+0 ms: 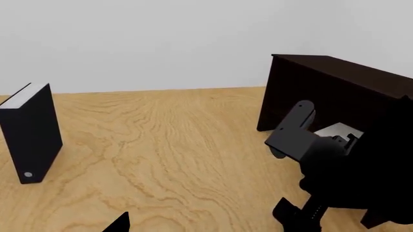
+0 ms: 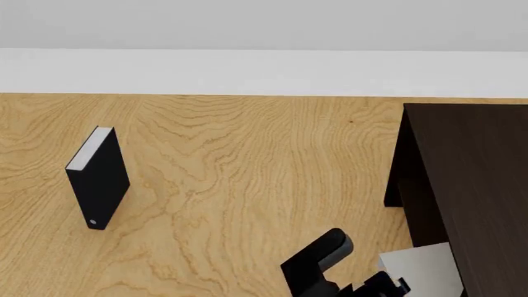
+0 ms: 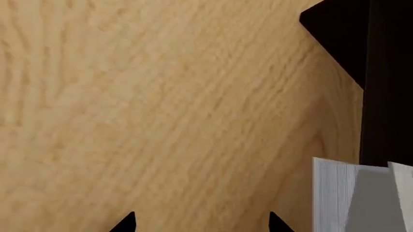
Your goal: Pick up the book on the right and place it on the cabinet shelf.
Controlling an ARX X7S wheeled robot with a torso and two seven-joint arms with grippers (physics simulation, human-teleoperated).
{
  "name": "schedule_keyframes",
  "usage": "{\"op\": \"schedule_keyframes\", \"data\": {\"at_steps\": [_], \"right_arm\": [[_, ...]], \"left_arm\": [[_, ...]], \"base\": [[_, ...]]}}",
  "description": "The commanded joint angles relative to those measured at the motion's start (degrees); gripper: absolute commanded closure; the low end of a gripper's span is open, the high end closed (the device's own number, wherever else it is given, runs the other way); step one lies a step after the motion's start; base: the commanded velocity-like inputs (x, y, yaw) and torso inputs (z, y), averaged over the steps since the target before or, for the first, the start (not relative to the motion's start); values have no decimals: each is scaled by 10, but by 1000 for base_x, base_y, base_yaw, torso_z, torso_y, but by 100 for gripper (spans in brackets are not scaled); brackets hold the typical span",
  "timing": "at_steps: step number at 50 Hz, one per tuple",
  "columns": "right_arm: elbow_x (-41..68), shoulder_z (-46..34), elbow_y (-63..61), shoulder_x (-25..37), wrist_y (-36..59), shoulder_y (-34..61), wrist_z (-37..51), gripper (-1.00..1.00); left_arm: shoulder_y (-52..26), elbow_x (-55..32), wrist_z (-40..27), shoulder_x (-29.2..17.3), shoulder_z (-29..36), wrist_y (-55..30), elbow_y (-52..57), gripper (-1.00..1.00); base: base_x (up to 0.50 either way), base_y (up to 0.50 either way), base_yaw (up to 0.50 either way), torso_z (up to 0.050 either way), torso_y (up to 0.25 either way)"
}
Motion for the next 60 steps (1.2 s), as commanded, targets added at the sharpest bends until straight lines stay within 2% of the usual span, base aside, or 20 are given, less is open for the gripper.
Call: {"op": "schedule_keyframes", "data": {"at_steps": [1,41,60], "right_arm": [[-15,0,-4,15,23,3,33,-100],[-26,0,43,29,-2,18,15,-100],[-54,-19,94,20,-49,32,-23,-100]], "left_arm": [[0,2,1,0,3,5,-4,-100],[-7,3,-3,0,12,3,-12,-100],[-5,2,-5,-2,12,8,-11,-100]], "base": [[0,-3,0,0,0],[0,-1,-2,0,0],[0,0,-1,0,1]]}}
